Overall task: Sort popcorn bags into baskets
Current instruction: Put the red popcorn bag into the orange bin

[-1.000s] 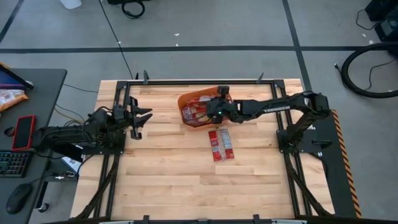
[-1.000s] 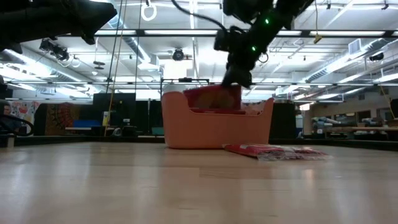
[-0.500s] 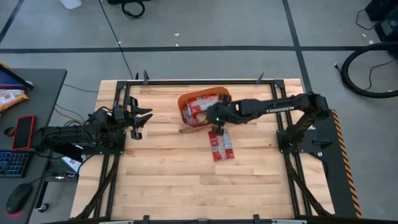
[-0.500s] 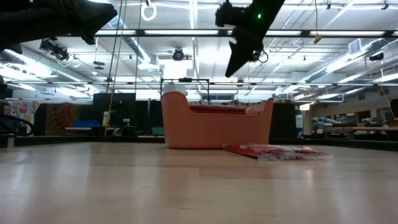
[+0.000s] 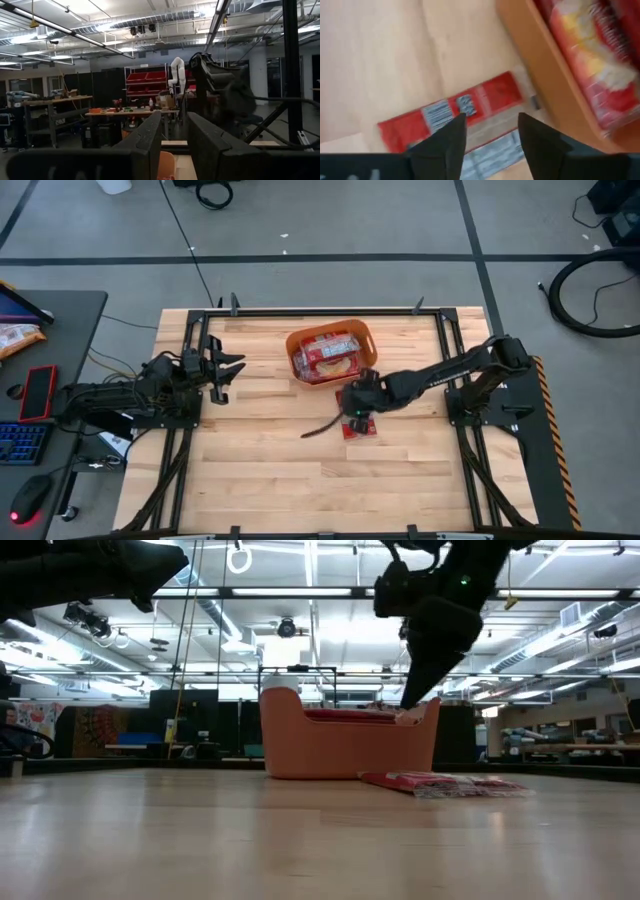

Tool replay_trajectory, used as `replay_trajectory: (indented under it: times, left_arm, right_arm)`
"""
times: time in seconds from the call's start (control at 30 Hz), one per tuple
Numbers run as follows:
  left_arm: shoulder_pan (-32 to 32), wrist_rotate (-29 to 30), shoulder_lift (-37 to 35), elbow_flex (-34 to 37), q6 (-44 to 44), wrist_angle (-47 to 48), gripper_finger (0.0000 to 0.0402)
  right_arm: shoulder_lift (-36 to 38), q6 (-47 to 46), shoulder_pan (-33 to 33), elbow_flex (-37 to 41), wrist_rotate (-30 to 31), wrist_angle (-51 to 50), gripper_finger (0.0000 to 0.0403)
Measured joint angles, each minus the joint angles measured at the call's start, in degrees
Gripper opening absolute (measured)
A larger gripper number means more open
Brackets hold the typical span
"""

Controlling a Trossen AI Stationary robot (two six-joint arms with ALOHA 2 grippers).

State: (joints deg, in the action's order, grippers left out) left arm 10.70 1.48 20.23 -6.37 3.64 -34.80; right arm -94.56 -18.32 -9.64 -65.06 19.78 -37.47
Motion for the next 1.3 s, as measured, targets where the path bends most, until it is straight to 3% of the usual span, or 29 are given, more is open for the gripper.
replay_trajectory:
  times: [0.23,0.4,0.6,0.8,0.9,1.03,1.3]
  left_arm:
    - [0.00,0.00,0.02,0.00,0.04,-0.10,0.0094]
    - [0.00,0.00,0.02,0.00,0.02,-0.07,0.0094]
    - [0.01,0.00,0.02,0.00,0.00,0.06,0.0094]
    - [0.01,0.00,0.02,0.01,0.00,0.26,0.0094]
    - [0.00,0.00,0.00,0.00,0.02,0.28,0.0094]
    - [0.02,0.00,0.01,0.00,0.01,0.30,0.0094]
    - [0.01,0.00,0.02,0.00,-0.01,0.36,0.0094]
  right_arm:
    - [-7.57,-6.91,-3.88,-2.81,0.93,-0.24,0.0218]
    - [-15.56,-9.61,-4.14,-9.10,1.54,-4.48,0.0220]
    - [-20.19,-15.55,-3.45,-15.15,1.67,-7.19,0.0220]
    - [-23.19,-21.69,-2.98,-15.96,2.79,-12.75,0.0220]
    - [-24.19,-23.08,-2.99,-16.06,0.43,-15.92,0.0217]
    - [-24.14,-22.39,-3.07,-15.42,-1.83,-21.53,0.0195]
    - [-24.04,-15.08,-3.26,-14.75,-2.04,-32.53,0.0106]
